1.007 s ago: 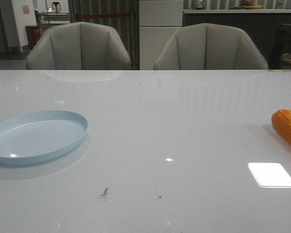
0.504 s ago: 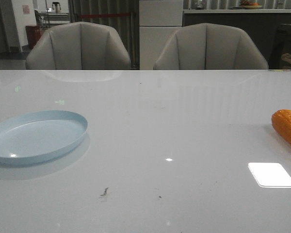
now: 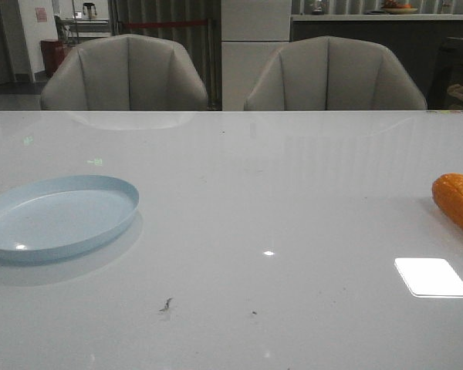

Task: Place corn on plate with both arms

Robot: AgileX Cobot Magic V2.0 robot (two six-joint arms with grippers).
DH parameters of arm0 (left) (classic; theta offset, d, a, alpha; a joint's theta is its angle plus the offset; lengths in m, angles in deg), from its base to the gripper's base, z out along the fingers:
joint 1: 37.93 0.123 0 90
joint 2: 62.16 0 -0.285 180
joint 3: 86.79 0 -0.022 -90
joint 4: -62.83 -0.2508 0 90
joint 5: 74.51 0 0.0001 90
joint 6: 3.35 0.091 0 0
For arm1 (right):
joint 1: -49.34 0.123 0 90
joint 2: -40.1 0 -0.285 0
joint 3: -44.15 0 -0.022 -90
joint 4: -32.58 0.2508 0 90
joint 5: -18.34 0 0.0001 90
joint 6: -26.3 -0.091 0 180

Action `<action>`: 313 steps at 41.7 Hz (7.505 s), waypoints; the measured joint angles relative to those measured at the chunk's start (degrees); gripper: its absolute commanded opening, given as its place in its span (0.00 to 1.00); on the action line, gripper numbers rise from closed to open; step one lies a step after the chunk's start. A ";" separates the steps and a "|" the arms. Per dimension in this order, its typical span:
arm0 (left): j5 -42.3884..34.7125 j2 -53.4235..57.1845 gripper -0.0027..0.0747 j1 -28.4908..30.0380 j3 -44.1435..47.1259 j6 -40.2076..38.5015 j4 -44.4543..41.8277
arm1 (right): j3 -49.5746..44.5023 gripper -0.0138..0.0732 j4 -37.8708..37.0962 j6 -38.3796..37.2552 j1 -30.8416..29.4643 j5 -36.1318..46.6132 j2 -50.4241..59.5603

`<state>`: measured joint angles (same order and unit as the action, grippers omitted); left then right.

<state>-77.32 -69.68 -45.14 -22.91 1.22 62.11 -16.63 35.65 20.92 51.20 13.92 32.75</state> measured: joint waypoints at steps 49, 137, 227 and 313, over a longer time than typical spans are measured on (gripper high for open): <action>9.27 -48.74 0.33 0.00 -16.79 0.00 0.72 | 22.13 0.59 0.00 0.00 0.00 -26.06 -49.62; 46.03 -114.61 0.16 6.40 -62.72 3.06 12.36 | 22.13 0.68 0.00 0.00 0.00 -27.11 -55.32; 58.87 -125.68 0.49 -15.21 -89.95 3.08 32.39 | 22.13 0.68 0.00 0.00 0.00 -27.33 -55.32; 32.88 -64.42 0.26 1.83 -33.11 3.08 1.57 | 41.08 0.82 -6.96 -0.67 -0.22 -20.87 -92.43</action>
<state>-44.45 -134.10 -43.31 -56.02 4.30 63.68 24.45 28.70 20.25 50.98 -6.95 -59.67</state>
